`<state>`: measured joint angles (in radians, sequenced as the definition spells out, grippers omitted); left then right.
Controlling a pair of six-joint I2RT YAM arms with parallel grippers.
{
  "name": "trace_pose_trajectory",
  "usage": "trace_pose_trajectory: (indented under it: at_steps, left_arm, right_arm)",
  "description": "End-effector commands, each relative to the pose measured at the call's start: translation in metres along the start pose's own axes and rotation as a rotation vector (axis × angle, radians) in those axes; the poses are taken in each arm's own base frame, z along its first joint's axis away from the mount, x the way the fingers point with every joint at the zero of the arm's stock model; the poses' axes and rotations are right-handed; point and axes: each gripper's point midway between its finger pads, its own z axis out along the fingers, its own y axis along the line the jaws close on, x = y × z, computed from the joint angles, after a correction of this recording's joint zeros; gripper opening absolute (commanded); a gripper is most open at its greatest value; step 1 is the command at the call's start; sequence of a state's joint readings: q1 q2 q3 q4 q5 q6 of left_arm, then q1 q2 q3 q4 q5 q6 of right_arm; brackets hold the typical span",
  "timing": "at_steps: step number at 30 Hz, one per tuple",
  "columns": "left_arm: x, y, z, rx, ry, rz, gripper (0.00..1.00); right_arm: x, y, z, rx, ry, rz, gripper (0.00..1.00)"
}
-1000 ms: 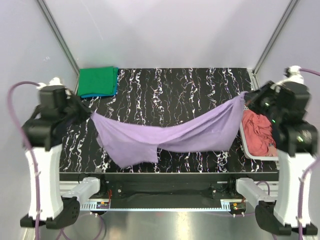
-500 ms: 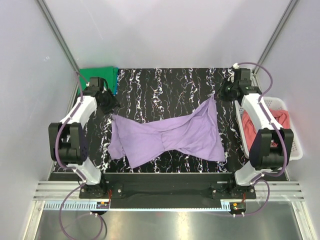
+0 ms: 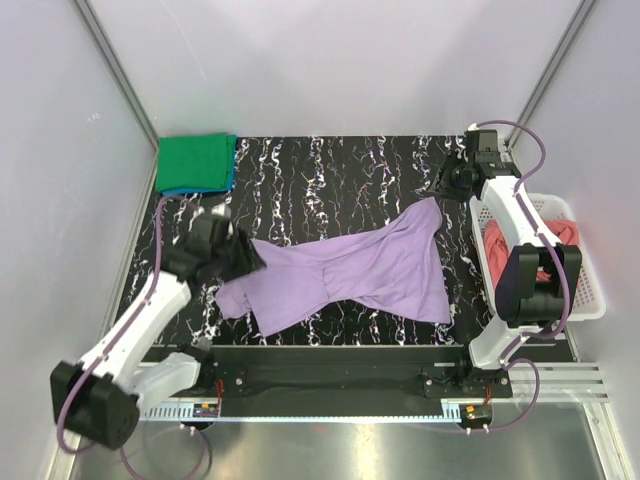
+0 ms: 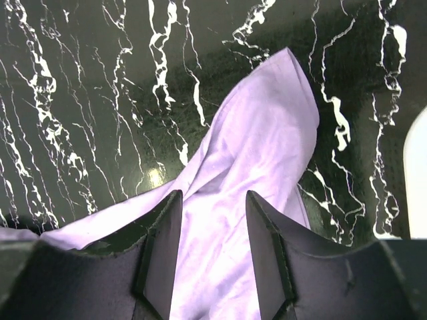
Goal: Fold and stack the t-shirts
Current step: Flatten the tshirt out
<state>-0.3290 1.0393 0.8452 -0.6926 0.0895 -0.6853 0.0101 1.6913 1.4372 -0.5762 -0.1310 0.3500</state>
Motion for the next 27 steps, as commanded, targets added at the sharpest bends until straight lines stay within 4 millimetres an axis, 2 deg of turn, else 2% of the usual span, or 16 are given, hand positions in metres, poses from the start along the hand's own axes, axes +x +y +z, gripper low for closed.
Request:
trace_pose_trajectory:
  at_steps: [1,3,4,8,12,18,27]
  left_arm:
    - [0.051,0.030,-0.001,-0.077,0.055,-0.173,0.51]
    - [0.068,0.034,0.001,-0.066,0.076,-0.220,0.51]
    - [0.083,0.045,0.007,-0.086,0.113,-0.231,0.49]
    - [0.119,0.059,0.018,-0.148,0.221,-0.265,0.48]
    - [0.130,0.057,0.024,-0.116,0.224,-0.328,0.48]
    - [0.156,0.070,0.030,-0.180,0.289,-0.354,0.46]
    - [0.157,0.076,0.029,-0.250,0.292,-0.329,0.42]
  right_arm:
    - [-0.012,0.004,-0.023,0.008,-0.031,0.021,0.50]
    - [-0.009,0.002,-0.025,0.016,-0.033,0.023,0.50]
    - [-0.008,0.002,-0.025,0.016,-0.032,0.026,0.50]
    - [-0.004,0.000,-0.026,0.024,-0.018,0.036,0.49]
    - [-0.002,0.000,-0.028,0.023,-0.021,0.040,0.49]
    - [0.000,-0.001,-0.026,0.018,-0.014,0.040,0.48]
    - [0.003,-0.002,-0.020,0.019,-0.006,0.037,0.48]
